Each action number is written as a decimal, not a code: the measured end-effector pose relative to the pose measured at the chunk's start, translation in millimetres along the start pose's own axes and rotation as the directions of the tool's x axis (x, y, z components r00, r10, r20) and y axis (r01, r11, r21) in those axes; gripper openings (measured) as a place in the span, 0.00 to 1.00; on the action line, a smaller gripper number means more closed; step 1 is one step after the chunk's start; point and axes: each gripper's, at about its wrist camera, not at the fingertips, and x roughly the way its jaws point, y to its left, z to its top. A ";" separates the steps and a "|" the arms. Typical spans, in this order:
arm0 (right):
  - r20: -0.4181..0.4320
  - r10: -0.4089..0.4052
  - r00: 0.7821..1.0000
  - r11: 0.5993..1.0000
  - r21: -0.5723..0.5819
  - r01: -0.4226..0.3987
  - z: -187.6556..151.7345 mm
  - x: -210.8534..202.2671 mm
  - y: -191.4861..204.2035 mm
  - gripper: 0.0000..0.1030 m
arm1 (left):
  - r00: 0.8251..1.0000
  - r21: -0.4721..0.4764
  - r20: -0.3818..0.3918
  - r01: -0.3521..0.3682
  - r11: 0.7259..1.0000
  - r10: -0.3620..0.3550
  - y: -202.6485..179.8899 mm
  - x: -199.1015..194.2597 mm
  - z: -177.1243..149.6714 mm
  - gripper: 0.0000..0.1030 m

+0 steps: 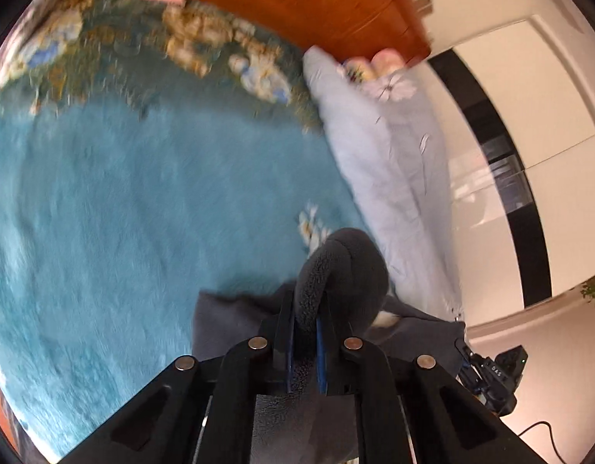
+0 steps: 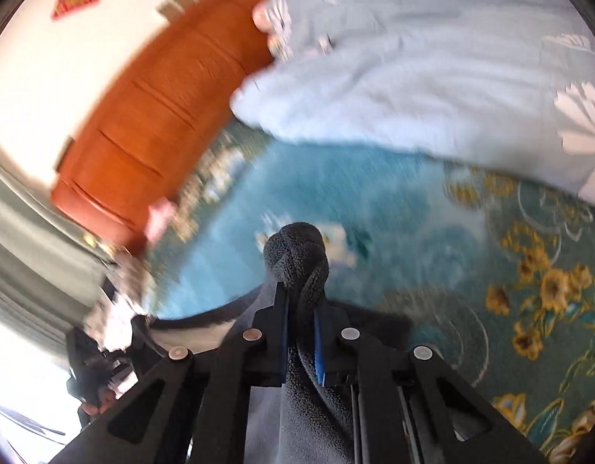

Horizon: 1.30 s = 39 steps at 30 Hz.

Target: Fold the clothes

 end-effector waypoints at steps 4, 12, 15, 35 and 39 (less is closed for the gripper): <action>-0.004 -0.058 0.998 0.995 0.080 0.058 9.7 16.1 -23.8 0.10 | 0.988 -0.009 -0.079 -0.132 0.991 0.131 9.1 37.8 1.0 0.09; -0.210 -0.204 0.956 0.944 0.215 0.249 -25.2 79.1 -72.8 0.10 | 0.971 -0.101 -0.142 -0.205 0.974 0.190 47.6 65.6 -17.1 0.09; -0.171 -0.194 0.966 0.957 0.183 0.224 -15.9 67.7 -63.5 0.10 | 0.974 -0.032 -0.117 -0.199 0.979 0.194 26.7 66.7 -0.5 0.09; -0.149 -0.276 0.950 0.956 0.059 0.287 -18.8 53.6 -41.0 0.37 | 0.993 -0.144 -0.088 -0.094 0.985 0.082 30.4 11.0 -49.3 0.60; -0.105 -0.231 0.967 0.968 0.076 0.239 -48.3 20.5 -40.4 0.49 | 0.992 -0.187 -0.099 -0.091 0.978 0.073 39.2 2.0 -90.7 0.61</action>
